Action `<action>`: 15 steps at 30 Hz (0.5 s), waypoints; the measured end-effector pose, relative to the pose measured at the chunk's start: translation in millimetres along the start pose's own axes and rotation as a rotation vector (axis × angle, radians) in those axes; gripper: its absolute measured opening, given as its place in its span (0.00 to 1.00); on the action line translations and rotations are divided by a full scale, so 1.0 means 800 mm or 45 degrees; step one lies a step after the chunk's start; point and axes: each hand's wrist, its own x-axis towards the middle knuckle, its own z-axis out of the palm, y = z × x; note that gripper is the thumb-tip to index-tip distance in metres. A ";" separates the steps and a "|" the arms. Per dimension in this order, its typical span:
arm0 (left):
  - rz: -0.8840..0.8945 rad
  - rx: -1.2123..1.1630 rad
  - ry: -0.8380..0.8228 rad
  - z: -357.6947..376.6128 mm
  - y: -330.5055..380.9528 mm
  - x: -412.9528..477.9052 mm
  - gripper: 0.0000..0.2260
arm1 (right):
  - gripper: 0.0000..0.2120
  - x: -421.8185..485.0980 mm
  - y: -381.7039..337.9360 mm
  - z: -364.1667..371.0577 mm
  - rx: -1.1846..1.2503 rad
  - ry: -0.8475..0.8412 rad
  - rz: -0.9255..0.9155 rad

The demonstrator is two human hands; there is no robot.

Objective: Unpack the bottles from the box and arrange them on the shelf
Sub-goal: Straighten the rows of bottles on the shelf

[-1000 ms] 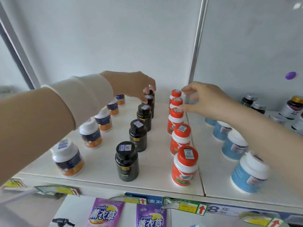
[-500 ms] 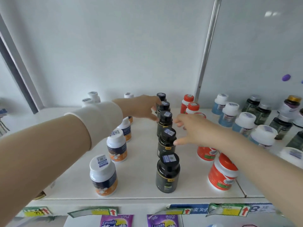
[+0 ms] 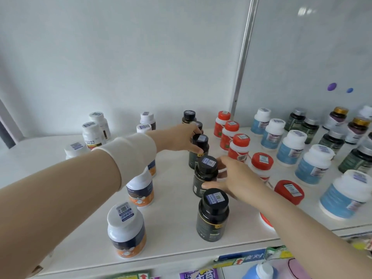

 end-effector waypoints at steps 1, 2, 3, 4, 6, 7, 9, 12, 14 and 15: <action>-0.004 -0.009 0.000 0.000 0.000 0.000 0.27 | 0.31 0.000 0.000 0.000 0.003 0.004 -0.012; -0.010 -0.021 0.007 0.000 0.001 0.001 0.27 | 0.30 0.001 0.001 0.001 0.001 0.009 -0.023; -0.013 -0.026 0.015 0.000 0.002 0.002 0.26 | 0.29 0.001 0.001 0.001 0.000 0.014 -0.028; -0.012 -0.025 0.021 -0.001 0.003 0.003 0.25 | 0.29 0.001 0.002 0.001 0.001 0.018 -0.028; -0.005 -0.007 0.014 -0.002 0.005 0.004 0.23 | 0.29 0.000 0.003 0.000 0.010 0.021 -0.029; 0.000 0.003 0.002 -0.002 0.007 0.004 0.22 | 0.29 -0.001 0.004 0.000 0.017 0.019 -0.034; 0.007 0.013 -0.021 -0.003 0.008 0.003 0.21 | 0.28 -0.003 0.005 -0.002 0.034 0.011 -0.043; 0.014 0.028 -0.046 -0.004 0.009 0.004 0.20 | 0.27 -0.006 0.005 -0.003 0.053 -0.007 -0.049; 0.011 0.035 -0.064 -0.004 0.009 0.004 0.19 | 0.27 -0.006 0.004 -0.003 0.050 -0.010 -0.051; 0.012 0.033 -0.070 -0.003 0.009 0.005 0.19 | 0.27 -0.006 0.003 -0.003 0.053 -0.012 -0.047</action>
